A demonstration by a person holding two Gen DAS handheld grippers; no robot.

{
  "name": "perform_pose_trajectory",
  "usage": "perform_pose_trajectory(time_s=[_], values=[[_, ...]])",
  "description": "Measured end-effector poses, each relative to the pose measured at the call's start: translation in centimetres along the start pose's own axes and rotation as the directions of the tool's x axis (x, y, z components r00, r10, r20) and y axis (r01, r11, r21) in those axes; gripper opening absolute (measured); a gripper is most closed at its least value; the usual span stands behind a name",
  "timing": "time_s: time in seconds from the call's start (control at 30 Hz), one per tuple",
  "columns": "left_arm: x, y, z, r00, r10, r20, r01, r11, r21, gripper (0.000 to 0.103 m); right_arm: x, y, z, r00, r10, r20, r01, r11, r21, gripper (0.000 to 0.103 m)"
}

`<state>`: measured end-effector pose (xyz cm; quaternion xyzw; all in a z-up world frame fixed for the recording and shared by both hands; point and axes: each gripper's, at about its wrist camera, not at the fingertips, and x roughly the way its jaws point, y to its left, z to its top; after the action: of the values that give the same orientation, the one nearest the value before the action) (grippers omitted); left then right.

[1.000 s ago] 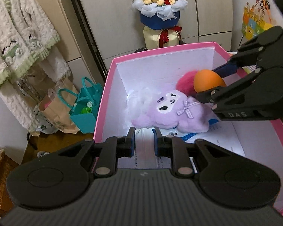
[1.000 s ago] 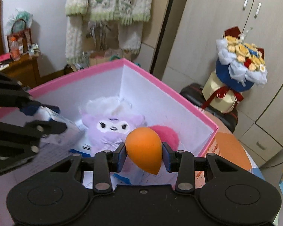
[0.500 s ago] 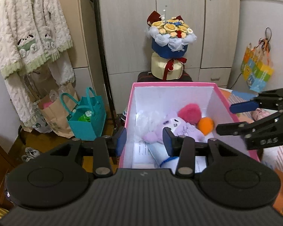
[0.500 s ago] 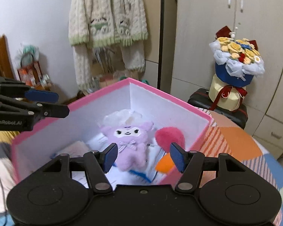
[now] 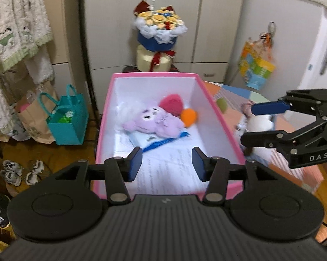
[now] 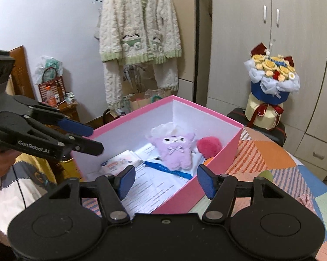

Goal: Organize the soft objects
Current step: 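Withdraw both tools from the box toward the cat plush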

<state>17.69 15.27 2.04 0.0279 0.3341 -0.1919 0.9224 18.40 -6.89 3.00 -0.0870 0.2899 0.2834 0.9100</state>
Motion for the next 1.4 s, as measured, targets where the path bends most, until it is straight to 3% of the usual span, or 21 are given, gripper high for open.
perform_pose_trajectory(time_s=[0.4, 0.7, 1.07, 1.4], values=[[-4.7, -4.1, -1.9, 0.999, -0.040, 0.009, 0.040, 0.996, 0.079, 0.054, -5.9, 2.1, -1.8, 0.999, -0.034, 0.027, 0.036, 0.997, -0.063, 0.074], [-6.1, -8.6, -3.1, 0.996, -0.085, 0.004, 0.083, 0.980, 0.180, 0.055, -9.0, 1.1, -4.6, 0.996, -0.090, 0.022, 0.091, 0.994, -0.058, 0.078], [-0.5, -14.4, -2.0, 0.968, -0.226, -0.106, 0.244, 0.946, 0.212, 0.058, -9.8, -3.4, -9.5, 0.991, -0.131, -0.035, 0.132, 0.991, 0.028, 0.084], [5.8, -17.8, -0.8, 0.965, -0.244, -0.095, 0.256, 0.955, 0.150, 0.058, -7.8, -8.3, -12.0, 0.984, -0.162, -0.075, 0.167, 0.984, 0.068, 0.085]])
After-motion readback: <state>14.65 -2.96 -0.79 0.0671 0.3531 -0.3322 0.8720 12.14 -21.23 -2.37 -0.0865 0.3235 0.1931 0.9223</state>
